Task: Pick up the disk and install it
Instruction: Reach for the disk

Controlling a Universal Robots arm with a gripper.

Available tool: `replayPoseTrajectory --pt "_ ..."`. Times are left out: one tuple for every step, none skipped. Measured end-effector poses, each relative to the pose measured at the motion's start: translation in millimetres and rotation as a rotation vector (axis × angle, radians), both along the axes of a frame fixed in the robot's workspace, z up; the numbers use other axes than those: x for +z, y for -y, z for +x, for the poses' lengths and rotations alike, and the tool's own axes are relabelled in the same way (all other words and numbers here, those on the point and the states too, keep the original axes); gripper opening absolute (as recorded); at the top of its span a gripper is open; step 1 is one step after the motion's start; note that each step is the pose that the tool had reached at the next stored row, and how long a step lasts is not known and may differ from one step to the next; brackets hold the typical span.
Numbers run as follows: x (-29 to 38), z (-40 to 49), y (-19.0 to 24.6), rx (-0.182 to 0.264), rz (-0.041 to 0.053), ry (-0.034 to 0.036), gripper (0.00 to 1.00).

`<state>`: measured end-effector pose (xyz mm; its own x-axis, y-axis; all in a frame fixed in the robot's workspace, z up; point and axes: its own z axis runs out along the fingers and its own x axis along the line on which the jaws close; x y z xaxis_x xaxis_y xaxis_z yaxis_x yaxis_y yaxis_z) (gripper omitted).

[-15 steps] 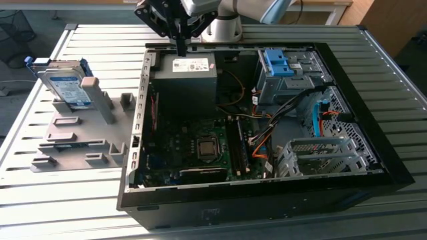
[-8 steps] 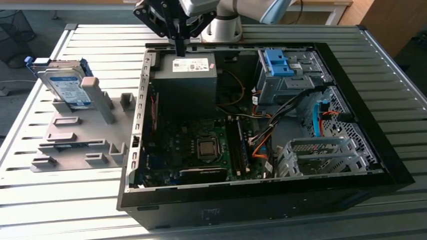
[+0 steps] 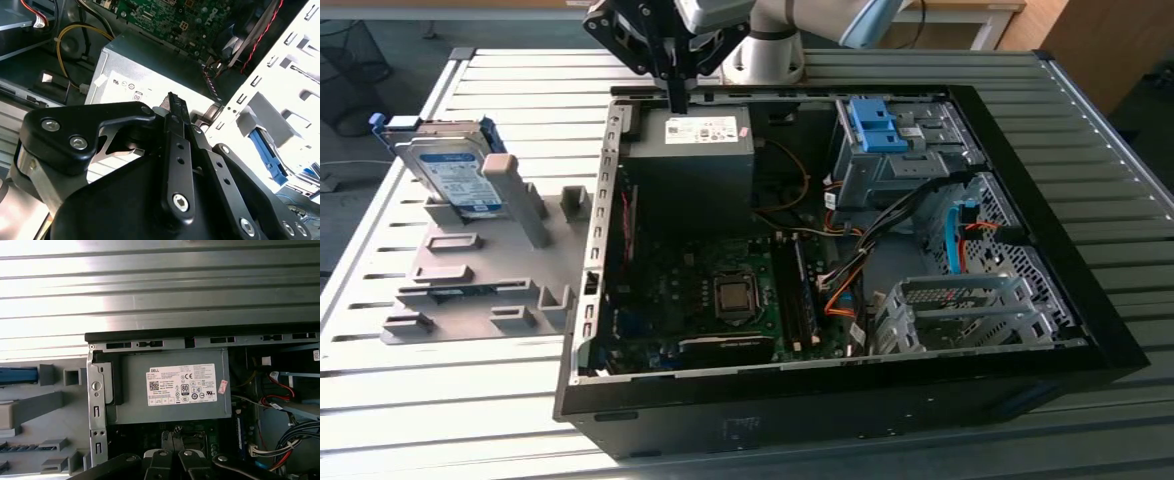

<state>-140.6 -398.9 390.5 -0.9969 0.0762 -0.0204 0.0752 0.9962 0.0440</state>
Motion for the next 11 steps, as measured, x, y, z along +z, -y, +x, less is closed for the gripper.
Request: replayPoseTrajectory --pt "0.0 -0.2 0.0 0.0 0.0 0.0 0.11" --pt "-0.1 -1.3 0.0 0.0 0.0001 0.0 0.11" --pt "0.0 -1.5 0.0 0.0 0.0 0.0 0.11" --pt "-0.1 -1.6 0.0 0.0 0.0001 0.0 0.11" --pt "0.0 -1.8 0.0 0.0 0.0 -0.0001 0.11" --pt "0.0 -2.1 0.0 0.0 0.0 0.0 0.11" --pt "0.0 -2.3 0.0 0.0 0.0 0.0 0.11" --pt "0.0 -2.5 0.0 0.0 0.0 0.0 0.11" --pt "0.0 -2.7 0.0 0.0 0.0 -0.0001 0.11" --pt "-0.1 -3.0 0.0 0.0 0.0 0.0 0.11" --pt "-0.1 -3.3 0.0 0.0 0.0 0.0 0.11"
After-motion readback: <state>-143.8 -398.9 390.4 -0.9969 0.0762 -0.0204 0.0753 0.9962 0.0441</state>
